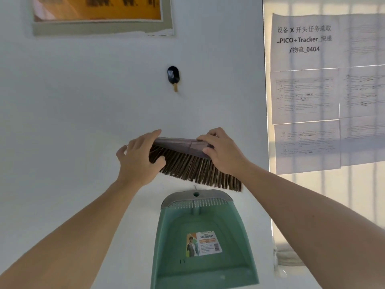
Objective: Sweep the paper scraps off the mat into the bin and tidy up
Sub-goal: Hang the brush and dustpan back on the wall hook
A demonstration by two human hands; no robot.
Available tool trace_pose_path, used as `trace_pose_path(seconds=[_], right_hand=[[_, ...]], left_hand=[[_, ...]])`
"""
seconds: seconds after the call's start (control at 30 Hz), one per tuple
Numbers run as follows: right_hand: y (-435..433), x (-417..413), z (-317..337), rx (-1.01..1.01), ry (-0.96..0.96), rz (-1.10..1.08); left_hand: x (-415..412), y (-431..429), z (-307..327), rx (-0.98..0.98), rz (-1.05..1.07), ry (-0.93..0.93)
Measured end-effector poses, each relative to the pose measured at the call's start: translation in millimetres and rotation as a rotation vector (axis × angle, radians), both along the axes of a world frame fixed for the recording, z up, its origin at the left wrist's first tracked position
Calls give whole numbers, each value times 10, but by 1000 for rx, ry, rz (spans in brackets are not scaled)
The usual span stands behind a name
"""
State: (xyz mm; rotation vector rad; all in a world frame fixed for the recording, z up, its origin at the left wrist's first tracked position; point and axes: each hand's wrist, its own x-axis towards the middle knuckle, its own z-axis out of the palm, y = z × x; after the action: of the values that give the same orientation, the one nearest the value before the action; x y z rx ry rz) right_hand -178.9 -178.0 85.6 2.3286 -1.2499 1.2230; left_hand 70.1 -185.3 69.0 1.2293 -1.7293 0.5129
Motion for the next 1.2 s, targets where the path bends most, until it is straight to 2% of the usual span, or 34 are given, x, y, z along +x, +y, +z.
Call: trace_pose_path(seconds=[0.07, 0.13, 0.23, 0.4, 0.63, 0.73, 0.87, 1.0, 1.2], right_hand=[[-52, 13, 34, 28, 49, 3], [-99, 34, 67, 46, 102, 5], [-145, 59, 89, 61, 109, 31], [-209, 64, 53, 70, 116, 47], [-234, 72, -11, -7, 92, -61], [-270, -2, -115, 52, 57, -187], [-281, -90, -341, 128, 29, -320], [-291, -109, -520, 206, 27, -309], [-350, -119, -607, 176, 2, -281]], left_hand=[[14, -23, -3, -35, 164, -212], [6, -67, -2, -59, 217, -384], [-46, -129, -19, -100, 226, -507], [-123, -183, -25, -158, 220, -479], [-204, -234, -50, 62, 89, -318], [-201, -267, -109, 156, 74, -255], [-182, -319, -172, 221, 79, -228], [-215, -357, -202, 218, 92, -236], [-237, -415, -273, 199, 166, -306]])
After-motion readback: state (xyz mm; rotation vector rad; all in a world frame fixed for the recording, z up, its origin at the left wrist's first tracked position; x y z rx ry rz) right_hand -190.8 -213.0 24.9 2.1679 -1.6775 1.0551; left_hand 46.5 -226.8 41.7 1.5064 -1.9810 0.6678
